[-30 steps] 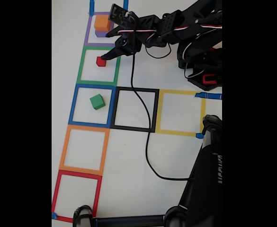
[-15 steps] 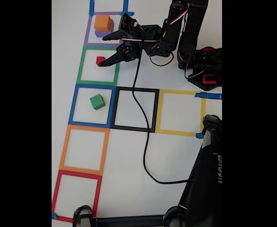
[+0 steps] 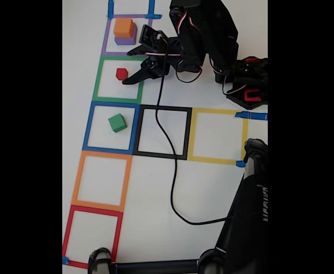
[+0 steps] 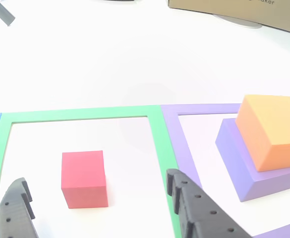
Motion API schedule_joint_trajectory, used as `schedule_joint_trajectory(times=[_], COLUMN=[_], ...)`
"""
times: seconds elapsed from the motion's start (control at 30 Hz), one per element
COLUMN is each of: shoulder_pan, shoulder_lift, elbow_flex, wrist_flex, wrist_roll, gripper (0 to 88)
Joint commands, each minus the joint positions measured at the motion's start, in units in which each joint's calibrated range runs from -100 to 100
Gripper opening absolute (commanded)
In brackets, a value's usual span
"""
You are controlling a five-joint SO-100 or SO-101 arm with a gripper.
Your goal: Tower of hanoi
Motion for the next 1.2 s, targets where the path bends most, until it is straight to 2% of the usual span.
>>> schedule_joint_trajectory(times=[0.0, 0.37, 0.73, 1.17], shoulder_pan=[-1.48, -4.93, -7.14, -7.33], shoulder_lift=[2.25, 8.39, 7.42, 6.12], elbow_flex=[-3.66, -8.02, -8.11, -11.39], wrist_flex=[-1.8, -3.99, -2.61, 2.65], wrist_roll=[0.36, 0.36, 0.36, 0.36], gripper=[31.5, 29.5, 17.6, 8.9])
